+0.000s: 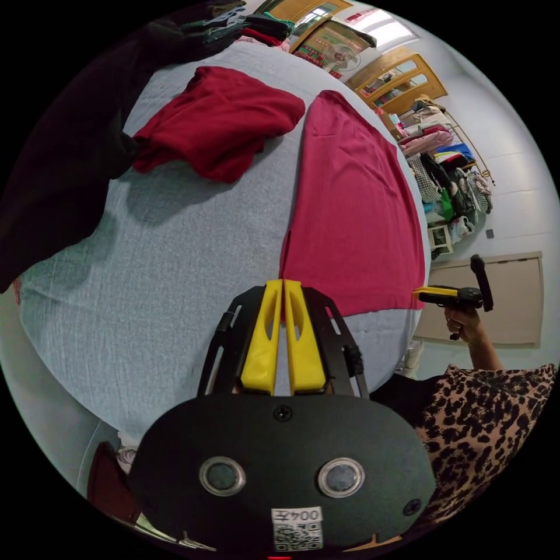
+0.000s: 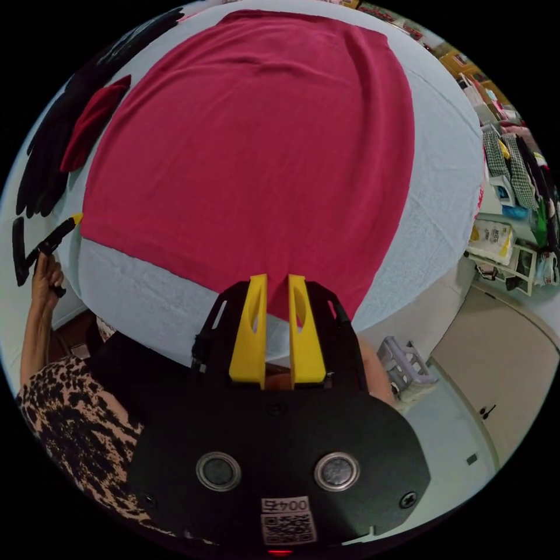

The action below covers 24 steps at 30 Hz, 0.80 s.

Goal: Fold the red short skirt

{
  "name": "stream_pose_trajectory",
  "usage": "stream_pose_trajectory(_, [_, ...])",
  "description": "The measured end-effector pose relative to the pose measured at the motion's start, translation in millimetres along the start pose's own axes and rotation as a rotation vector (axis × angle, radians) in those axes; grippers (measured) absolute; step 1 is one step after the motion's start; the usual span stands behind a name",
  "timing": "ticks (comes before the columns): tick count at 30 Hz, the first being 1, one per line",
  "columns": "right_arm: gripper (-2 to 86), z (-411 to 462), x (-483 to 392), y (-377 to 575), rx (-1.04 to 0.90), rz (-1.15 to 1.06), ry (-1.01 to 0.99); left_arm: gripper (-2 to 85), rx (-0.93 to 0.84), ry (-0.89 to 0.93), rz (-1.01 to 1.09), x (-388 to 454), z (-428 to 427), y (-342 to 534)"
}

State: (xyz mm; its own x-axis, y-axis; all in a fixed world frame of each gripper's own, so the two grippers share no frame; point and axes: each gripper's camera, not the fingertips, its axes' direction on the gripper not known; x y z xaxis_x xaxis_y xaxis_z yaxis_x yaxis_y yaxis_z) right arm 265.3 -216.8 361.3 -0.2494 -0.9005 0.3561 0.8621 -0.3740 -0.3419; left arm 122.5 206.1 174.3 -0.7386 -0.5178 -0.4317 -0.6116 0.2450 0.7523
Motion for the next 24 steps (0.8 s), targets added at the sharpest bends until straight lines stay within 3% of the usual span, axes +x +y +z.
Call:
stream_pose_trajectory(17, [5.6, -16.4, 24.3, -17.3, 0.05, -0.233, 0.056, 0.4, -0.027, -0.167, -0.092, 26.6, 33.0, 10.2])
stream_pose_trajectory(24, [3.7, -30.3, 38.8, -30.2, -0.018, -0.367, 0.09, 0.5, -0.038, -0.246, -0.108, 39.6, 49.0, 13.9])
